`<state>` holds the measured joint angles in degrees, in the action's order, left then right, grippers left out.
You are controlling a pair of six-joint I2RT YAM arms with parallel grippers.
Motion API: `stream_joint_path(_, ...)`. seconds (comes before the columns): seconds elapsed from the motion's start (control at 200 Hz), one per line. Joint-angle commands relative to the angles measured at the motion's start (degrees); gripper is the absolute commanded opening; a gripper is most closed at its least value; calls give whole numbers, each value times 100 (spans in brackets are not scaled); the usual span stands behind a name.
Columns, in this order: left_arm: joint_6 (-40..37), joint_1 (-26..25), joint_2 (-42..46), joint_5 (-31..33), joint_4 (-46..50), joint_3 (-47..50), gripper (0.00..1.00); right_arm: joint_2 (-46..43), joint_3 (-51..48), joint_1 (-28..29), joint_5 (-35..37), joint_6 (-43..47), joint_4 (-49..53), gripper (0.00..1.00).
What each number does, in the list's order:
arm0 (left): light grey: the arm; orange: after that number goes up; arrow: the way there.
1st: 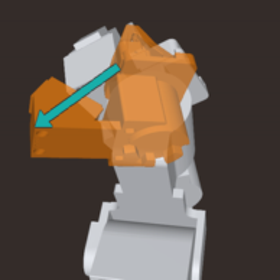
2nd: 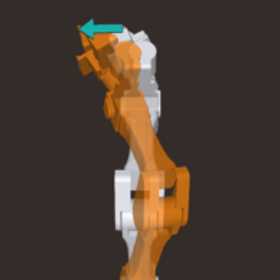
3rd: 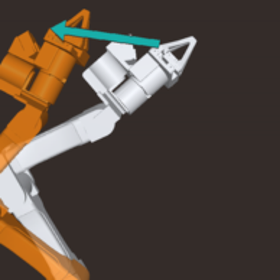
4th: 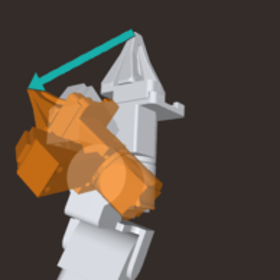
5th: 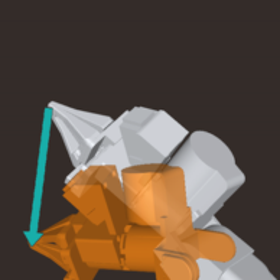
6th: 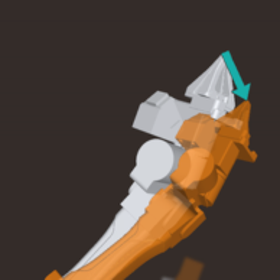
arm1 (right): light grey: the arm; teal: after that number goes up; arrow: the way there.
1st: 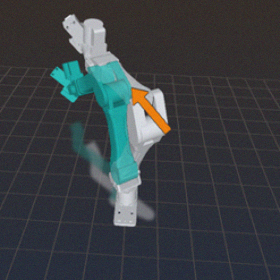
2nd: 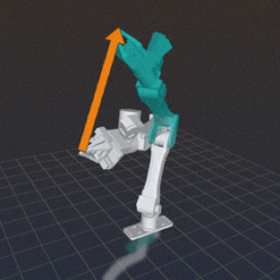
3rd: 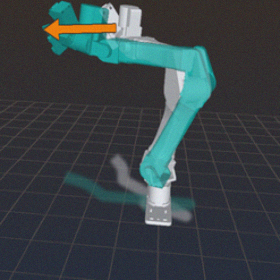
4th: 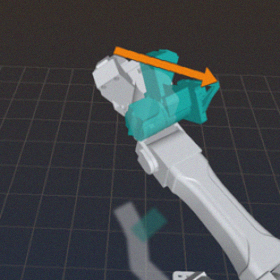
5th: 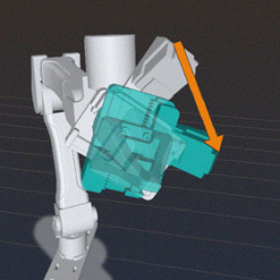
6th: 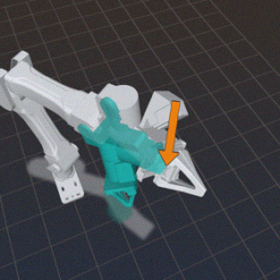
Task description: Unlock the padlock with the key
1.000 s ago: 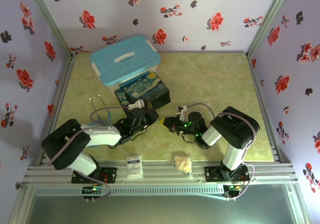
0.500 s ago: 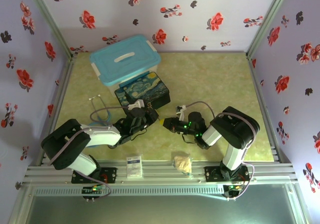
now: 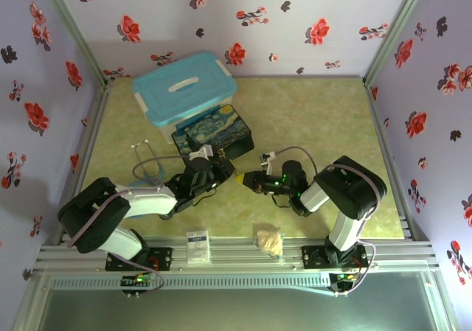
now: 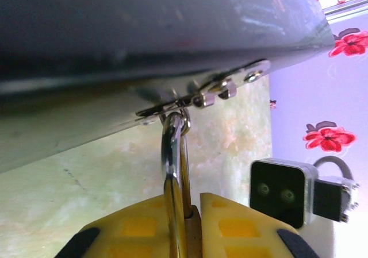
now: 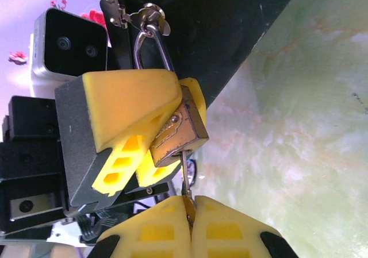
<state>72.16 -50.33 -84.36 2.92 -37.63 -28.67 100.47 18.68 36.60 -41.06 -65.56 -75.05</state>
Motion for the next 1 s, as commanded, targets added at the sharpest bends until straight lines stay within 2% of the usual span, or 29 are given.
stream_joint_path(0.0, 197, -162, 18, -976, -979, 22, 0, -12, 482, -97, -336, -503, -437, 0)
stream_joint_path(0.1, 356, -138, -165, -1062, -1282, 86, 0, 15, 541, -177, -560, -733, -441, 0)
stream_joint_path(0.235, 336, -135, -214, -1048, -1232, 120, 0, -53, 495, -442, -794, -947, -435, 0)
stream_joint_path(0.48, 89, -135, -28, -1032, -615, -21, 0, 357, 685, -711, -1168, -1248, -429, 0)
stream_joint_path(0.72, -210, -152, 167, -928, -3, -156, 0, 127, 625, -690, -626, -1130, -433, 0)
stream_joint_path(0.995, -439, -168, 176, -881, 499, -400, 0, 43, 359, -328, 415, -916, -436, 0)
